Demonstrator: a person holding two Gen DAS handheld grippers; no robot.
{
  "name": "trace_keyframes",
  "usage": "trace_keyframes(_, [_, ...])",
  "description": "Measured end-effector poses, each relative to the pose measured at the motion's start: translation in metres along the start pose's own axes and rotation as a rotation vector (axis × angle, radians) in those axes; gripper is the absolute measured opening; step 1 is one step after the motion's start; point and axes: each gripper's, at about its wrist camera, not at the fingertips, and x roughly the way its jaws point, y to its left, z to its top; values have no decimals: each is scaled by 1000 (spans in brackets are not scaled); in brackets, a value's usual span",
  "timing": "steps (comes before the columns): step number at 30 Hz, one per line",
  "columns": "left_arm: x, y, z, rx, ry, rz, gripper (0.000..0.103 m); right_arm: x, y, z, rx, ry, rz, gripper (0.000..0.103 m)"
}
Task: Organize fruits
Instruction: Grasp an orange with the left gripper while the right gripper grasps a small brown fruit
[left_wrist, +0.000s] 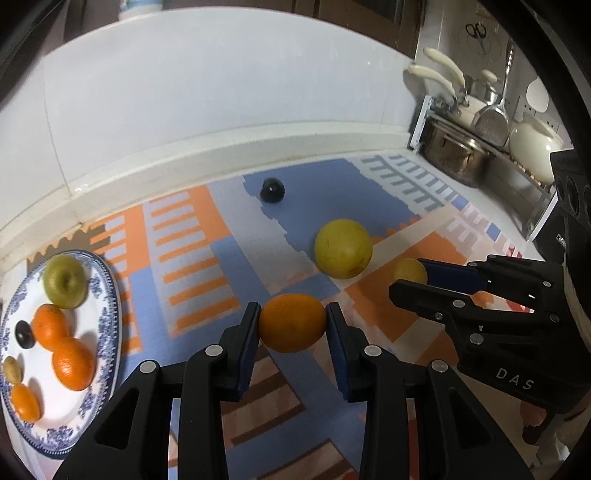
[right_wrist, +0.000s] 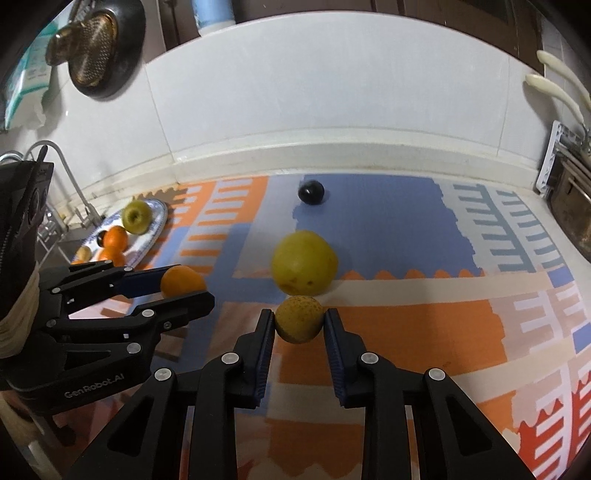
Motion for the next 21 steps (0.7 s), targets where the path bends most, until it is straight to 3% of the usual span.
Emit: trace_keyframes(21, [-75,7,-4,-37,-151,86,35,-58,41,8,-69,-130,18,29])
